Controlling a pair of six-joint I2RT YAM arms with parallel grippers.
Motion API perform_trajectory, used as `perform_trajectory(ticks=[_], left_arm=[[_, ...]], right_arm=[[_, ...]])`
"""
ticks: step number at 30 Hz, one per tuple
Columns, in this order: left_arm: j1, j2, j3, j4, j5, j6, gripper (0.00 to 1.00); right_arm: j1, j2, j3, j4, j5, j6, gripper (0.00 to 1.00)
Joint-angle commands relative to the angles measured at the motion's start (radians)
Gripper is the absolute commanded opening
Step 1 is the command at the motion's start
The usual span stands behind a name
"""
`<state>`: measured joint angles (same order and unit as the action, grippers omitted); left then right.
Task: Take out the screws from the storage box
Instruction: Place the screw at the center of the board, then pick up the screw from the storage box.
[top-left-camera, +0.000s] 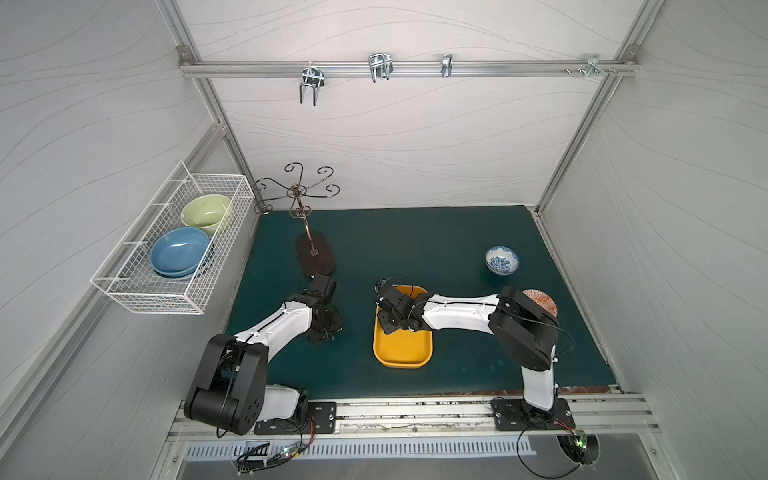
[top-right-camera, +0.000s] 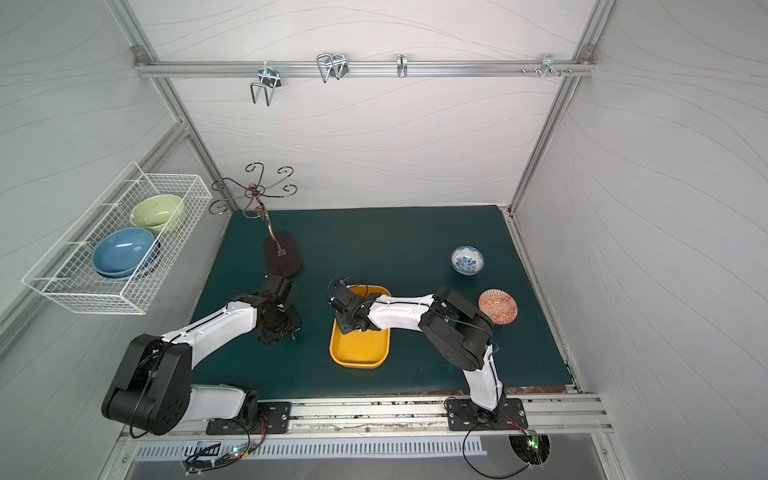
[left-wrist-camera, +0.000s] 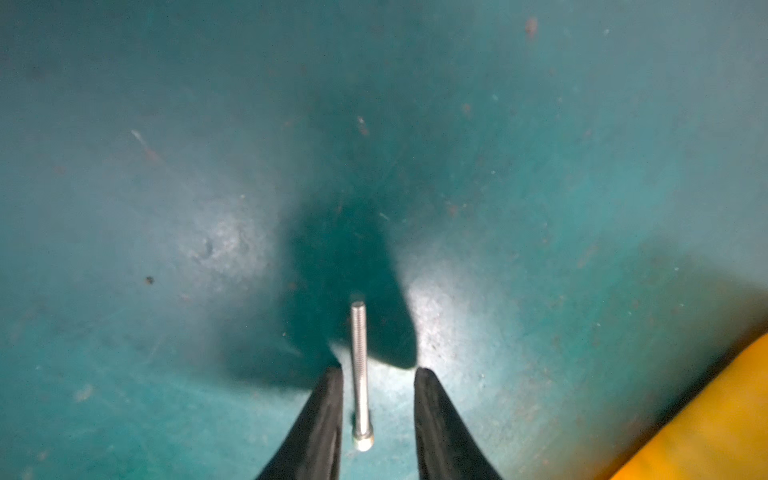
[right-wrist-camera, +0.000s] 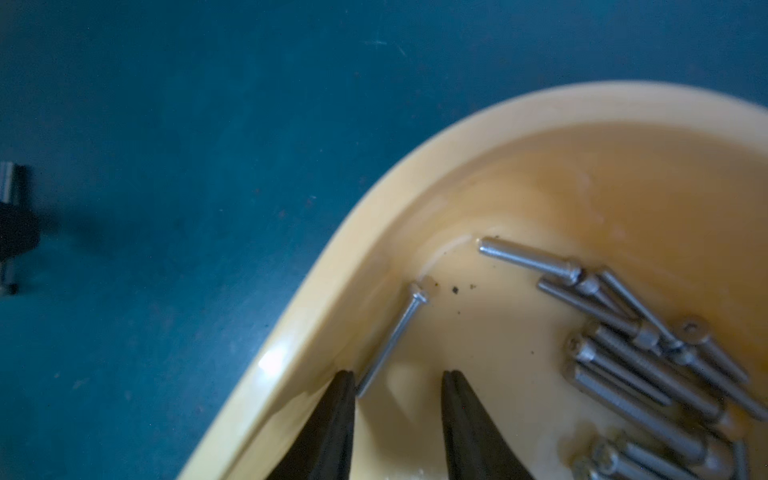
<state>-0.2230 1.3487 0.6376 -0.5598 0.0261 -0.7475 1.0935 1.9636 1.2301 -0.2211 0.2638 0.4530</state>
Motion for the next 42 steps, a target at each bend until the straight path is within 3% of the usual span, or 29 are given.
perform_trajectory(ticks=[1,11,18,25,31,38,42], left_arm=[[0.004,-0.024,0.011,0.001,0.0,0.008,0.34],[0.003,-0.072,0.006,-0.014,-0.026,0.006,0.4],[0.004,-0.072,0.008,-0.014,-0.024,0.005,0.41],[0.004,-0.069,0.008,-0.007,-0.013,0.007,0.42],[0.004,-0.068,0.008,-0.003,-0.009,0.009,0.42],[0.004,-0.061,0.01,0.001,-0.002,0.011,0.42],[0.004,-0.06,0.01,0.002,0.002,0.012,0.42]], right_arm=[[-0.003,0.036,0.018,-0.042,0.039,0.0,0.38],[-0.001,0.069,0.039,-0.082,0.091,-0.013,0.17],[0.003,0.072,0.038,-0.107,0.112,-0.02,0.15],[0.004,0.057,0.024,-0.121,0.142,-0.019,0.26],[0.002,0.101,0.065,-0.147,0.135,-0.028,0.28],[-0.015,0.14,0.072,-0.158,0.101,-0.024,0.11],[-0.015,0.119,0.042,-0.143,0.097,-0.02,0.09]])
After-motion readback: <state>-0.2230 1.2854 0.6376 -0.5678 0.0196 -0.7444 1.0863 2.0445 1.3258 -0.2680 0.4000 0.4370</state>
